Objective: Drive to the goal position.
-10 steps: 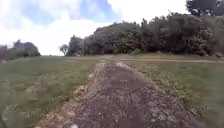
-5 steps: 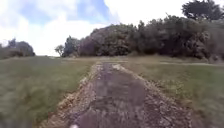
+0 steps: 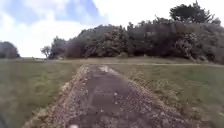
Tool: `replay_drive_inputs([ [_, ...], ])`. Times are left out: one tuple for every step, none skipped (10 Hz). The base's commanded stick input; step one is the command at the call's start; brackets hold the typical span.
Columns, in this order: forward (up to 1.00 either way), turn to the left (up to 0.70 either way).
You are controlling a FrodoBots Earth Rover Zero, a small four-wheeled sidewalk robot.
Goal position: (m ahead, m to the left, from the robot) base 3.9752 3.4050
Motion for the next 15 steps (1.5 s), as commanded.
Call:
replay_drive_inputs([
  [0.85,0.0],
  [0.85,0.0],
  [0.85,0.0],
  [0.85,0.0],
  [0.85,0.0],
  [0.85,0.0],
  [0.85,0.0],
  [0.85,0.0],
  [0.85,0.0],
  [0.85,0.0],
  [0.85,0.0],
  [0.85,0.0],
  [0.85,0.0],
  [0.85,0.0],
  [0.85,0.0],
])
